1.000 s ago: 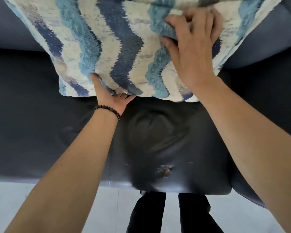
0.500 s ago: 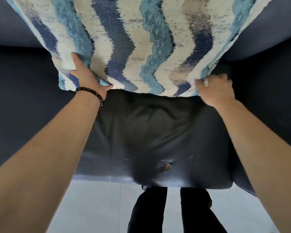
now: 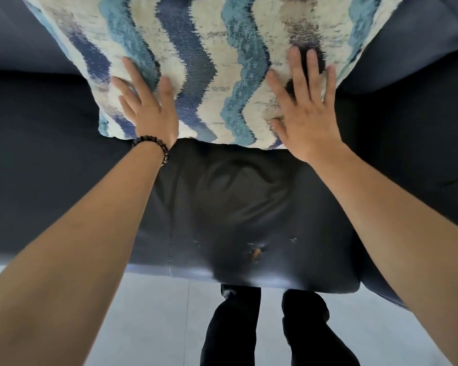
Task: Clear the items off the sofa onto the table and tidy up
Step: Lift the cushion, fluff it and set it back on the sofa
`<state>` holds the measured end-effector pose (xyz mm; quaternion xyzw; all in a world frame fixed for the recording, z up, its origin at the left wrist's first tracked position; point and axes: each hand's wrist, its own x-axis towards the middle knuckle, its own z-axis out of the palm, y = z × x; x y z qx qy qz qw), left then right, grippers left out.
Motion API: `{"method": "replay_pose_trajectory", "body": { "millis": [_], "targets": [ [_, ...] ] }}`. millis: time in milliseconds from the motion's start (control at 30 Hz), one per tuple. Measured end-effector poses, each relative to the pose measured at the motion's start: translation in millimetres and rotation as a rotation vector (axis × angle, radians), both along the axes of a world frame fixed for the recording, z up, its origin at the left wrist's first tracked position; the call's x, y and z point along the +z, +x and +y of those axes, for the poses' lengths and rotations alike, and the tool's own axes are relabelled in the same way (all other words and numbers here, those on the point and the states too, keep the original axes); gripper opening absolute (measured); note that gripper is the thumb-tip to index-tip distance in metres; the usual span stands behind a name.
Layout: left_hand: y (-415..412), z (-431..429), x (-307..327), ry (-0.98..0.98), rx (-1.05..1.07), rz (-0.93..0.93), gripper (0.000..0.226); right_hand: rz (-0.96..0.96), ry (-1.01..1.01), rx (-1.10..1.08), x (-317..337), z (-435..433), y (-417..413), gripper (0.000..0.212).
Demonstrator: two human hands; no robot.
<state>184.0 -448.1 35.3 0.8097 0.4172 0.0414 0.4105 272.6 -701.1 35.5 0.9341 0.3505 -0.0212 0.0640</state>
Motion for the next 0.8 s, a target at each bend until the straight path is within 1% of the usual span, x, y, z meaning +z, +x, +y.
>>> {"method": "replay_pose_trajectory", "body": {
  "millis": [100, 167, 233, 300, 400, 500, 567, 667, 800],
  "targets": [
    [-24, -19, -1, 0.107, -0.141, 0.022, 0.073, 0.136, 0.182, -0.087, 5, -1, -29, 0.073],
    [-50, -40, 9, 0.14, -0.254, 0.043, 0.068, 0.293, 0.289, -0.239, 10, -16, -57, 0.071],
    [-86, -69, 28, 0.086, -0.297, 0.058, 0.061, 0.431, 0.377, -0.371, 24, -39, -86, 0.071],
    [-125, -100, 63, -0.016, -0.266, 0.056, 0.058, 0.565, 0.45, -0.449, 55, -63, -112, 0.066],
    [-187, -144, 140, -0.147, -0.137, 0.061, 0.057, 0.746, 0.458, -0.462, 131, -108, -153, 0.06],
    [-239, -179, 228, -0.166, -0.076, 0.072, 0.057, 0.776, 0.492, -0.445, 215, -149, -190, 0.058],
    [-268, -197, 297, -0.117, -0.046, 0.059, 0.057, 0.786, 0.54, -0.433, 276, -171, -212, 0.06],
    [-315, -215, 397, 0.034, 0.004, 0.002, 0.059, 0.77, 0.639, -0.419, 360, -194, -237, 0.064],
    [-381, -229, 497, 0.161, 0.187, -0.078, 0.062, 0.752, 0.861, -0.347, 446, -197, -265, 0.068]
  ]
}}
